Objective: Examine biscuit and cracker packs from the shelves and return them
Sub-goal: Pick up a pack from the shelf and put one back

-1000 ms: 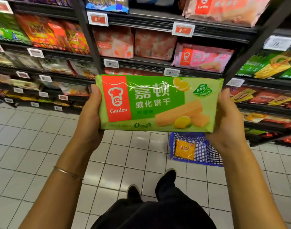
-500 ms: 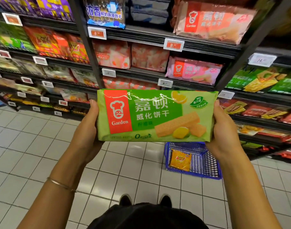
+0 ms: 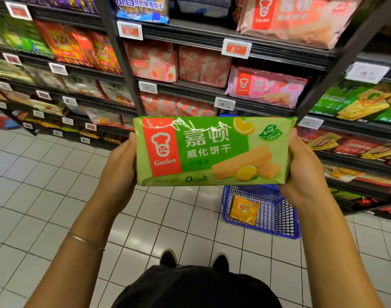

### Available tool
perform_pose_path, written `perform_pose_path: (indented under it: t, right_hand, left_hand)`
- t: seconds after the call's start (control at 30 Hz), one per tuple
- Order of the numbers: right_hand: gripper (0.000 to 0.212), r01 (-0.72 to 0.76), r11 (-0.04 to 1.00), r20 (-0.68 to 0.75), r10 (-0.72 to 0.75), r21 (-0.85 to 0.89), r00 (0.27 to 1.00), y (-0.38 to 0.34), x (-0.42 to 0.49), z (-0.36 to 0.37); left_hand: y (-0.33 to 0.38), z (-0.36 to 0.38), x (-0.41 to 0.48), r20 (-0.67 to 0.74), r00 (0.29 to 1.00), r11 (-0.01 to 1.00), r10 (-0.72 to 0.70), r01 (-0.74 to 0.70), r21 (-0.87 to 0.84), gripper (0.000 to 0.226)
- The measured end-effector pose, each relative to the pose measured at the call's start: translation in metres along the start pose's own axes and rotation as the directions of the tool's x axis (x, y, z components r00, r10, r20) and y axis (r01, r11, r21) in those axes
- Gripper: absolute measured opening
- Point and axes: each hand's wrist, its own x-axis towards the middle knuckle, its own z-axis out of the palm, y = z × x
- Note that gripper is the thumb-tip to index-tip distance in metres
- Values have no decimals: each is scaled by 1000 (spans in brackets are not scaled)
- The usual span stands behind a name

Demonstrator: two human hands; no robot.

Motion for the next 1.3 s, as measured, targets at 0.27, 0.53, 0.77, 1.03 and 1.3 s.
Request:
perform_pose_path:
  t: [0.27, 0.53, 0.77, 1.03, 1.3]
  right_hand:
    - [62, -100, 995, 198, 93, 27, 976, 8, 15, 8]
    - [45, -439, 855, 328, 345, 276, 879, 57, 16, 38]
    - [70, -328, 944, 586, 247, 35, 772, 45, 9, 37]
    - [58, -223, 972, 578, 223, -73, 785, 38, 21, 45]
    - [54, -202, 965, 509, 259, -164, 821, 54, 26, 48]
  left_hand:
    - [-7, -9, 20, -123, 984, 991, 131, -126, 48, 45]
    - [14, 17, 17, 245, 957, 893, 157, -31, -449, 118]
    - [3, 42, 19, 44, 998, 816, 42, -9, -578, 62]
    - [-4, 46, 16, 223, 966, 912, -127, 202, -358, 64]
    - [-4, 37, 15, 343, 919, 903, -195, 305, -302, 58]
